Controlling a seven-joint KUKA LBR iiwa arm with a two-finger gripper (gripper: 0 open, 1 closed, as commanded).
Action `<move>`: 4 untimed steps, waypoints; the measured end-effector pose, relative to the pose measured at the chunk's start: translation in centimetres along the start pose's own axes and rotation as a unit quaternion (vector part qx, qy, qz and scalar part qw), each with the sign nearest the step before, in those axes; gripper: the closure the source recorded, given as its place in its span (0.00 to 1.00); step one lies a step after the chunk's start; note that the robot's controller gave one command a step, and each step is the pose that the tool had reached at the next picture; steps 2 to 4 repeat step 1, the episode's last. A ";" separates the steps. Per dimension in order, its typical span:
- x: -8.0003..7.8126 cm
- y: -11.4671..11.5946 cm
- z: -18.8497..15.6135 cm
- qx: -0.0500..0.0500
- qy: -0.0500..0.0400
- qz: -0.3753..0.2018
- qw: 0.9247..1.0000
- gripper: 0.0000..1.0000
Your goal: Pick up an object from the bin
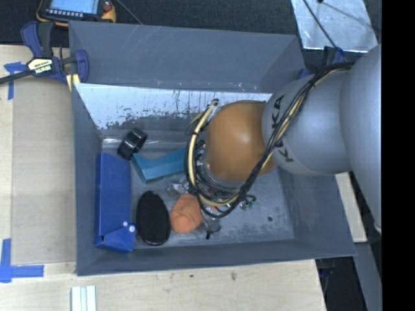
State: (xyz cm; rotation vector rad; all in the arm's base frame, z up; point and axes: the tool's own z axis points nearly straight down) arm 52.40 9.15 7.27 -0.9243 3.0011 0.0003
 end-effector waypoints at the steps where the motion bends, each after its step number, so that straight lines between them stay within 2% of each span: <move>1: -0.6 -3.9 0.2 0.000 0.000 -0.061 0.998 0.00; 4: -0.6 -3.9 0.2 0.000 0.000 -0.061 0.998 0.00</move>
Offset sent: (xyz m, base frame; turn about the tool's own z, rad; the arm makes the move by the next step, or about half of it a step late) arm 0.0000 0.0000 0.0000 0.0000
